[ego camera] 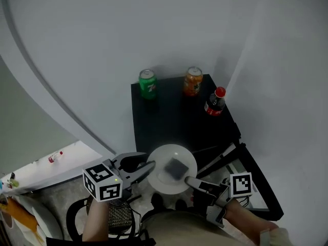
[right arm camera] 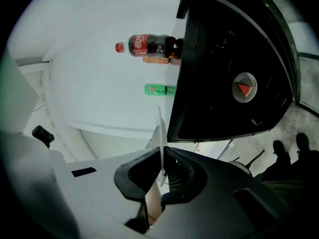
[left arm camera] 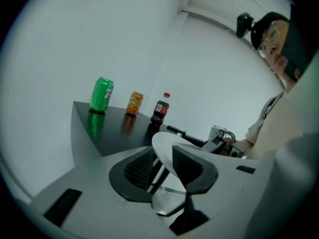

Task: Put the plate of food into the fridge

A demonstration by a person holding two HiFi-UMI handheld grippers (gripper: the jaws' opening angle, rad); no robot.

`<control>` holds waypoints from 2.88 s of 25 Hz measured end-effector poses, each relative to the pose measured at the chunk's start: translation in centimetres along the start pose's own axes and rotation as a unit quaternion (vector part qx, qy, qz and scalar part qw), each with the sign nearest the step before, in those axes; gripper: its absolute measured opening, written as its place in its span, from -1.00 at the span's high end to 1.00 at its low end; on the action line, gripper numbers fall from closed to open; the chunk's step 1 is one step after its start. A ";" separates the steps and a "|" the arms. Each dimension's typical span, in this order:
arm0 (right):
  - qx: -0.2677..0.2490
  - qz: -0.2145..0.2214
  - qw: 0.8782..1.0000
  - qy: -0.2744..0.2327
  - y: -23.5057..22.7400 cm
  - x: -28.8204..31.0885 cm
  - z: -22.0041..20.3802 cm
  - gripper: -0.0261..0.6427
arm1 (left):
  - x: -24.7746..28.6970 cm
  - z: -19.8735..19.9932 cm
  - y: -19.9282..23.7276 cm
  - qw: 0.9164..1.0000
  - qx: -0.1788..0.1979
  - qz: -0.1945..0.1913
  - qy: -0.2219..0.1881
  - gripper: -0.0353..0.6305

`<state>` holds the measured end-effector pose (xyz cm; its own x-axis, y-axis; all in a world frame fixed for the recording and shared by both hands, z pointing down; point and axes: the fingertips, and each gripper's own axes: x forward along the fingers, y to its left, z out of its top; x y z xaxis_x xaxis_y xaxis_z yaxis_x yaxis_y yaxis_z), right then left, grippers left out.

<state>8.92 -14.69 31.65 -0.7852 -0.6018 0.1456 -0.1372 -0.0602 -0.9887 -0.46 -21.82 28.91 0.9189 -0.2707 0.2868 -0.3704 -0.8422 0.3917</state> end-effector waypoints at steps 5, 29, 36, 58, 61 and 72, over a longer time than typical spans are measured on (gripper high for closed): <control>-0.005 -0.007 0.999 0.039 -0.3 -0.3 -1.7 0.84 | -1.3 -2.2 -1.0 0.992 -0.115 -0.029 -0.035 0.54; -0.048 -0.021 0.987 0.150 -6.3 -3.0 -6.2 0.84 | -0.9 -12.9 -6.3 0.843 -0.493 -0.075 -0.200 0.81; -0.085 0.026 0.986 0.139 -7.1 -2.0 -7.7 0.83 | -2.2 -15.3 -6.3 0.822 -0.521 -0.069 -0.218 0.81; -0.015 -0.029 0.999 -0.020 -12.8 -1.7 -14.7 0.85 | -8.2 -19.9 -7.1 0.914 -0.365 -0.092 -0.148 0.47; -0.009 -0.034 0.999 -0.042 -13.2 -2.4 -14.8 0.85 | -9.7 -20.8 -6.7 0.933 -0.324 -0.058 -0.149 0.47; -0.011 -0.042 0.994 -0.103 -16.6 -5.0 -11.4 0.85 | -6.9 -24.6 -6.6 0.983 -0.162 0.064 -0.065 0.86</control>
<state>8.24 -1.59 47.77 -0.6303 -0.7459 0.2152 -0.2120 -0.1014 -0.9720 -7.69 -2.98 45.84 0.8642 -0.4387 0.2464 -0.4880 -0.6112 0.6231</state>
